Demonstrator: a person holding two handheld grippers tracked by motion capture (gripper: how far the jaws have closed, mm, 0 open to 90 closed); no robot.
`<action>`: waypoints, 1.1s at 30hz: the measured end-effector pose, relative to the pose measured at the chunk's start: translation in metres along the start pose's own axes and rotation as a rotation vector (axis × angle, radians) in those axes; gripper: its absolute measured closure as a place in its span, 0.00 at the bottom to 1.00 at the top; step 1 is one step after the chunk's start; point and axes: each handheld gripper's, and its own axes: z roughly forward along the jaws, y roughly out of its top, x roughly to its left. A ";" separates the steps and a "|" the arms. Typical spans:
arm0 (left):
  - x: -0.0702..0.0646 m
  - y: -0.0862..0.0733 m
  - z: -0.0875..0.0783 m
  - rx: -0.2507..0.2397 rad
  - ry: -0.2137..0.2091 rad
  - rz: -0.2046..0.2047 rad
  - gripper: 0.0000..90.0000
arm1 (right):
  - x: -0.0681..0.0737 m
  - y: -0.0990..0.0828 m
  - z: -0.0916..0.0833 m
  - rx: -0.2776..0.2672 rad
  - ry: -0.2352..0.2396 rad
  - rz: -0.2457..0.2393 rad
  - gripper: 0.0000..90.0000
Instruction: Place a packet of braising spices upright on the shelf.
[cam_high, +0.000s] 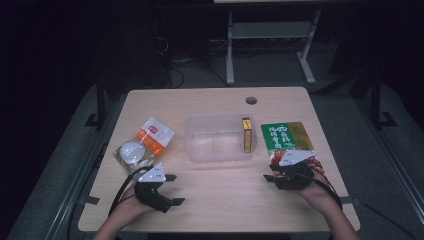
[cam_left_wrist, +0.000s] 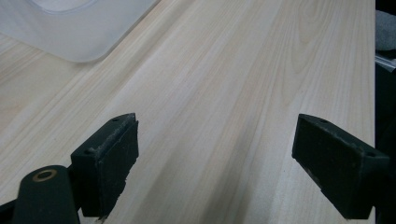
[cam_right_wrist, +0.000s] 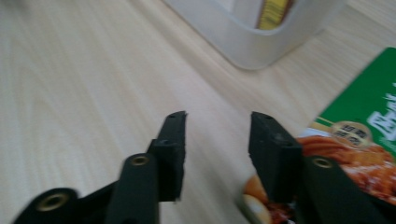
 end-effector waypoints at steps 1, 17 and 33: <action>0.000 0.000 0.000 0.000 -0.001 0.000 0.16 | -0.003 0.000 -0.001 -0.004 -0.008 0.009 0.71; 0.000 0.000 0.004 0.003 -0.013 0.001 0.16 | -0.070 -0.014 -0.024 0.026 -0.213 0.138 1.00; -0.001 0.000 0.006 0.024 -0.022 0.002 0.16 | -0.108 -0.031 -0.003 0.149 -0.257 0.189 1.00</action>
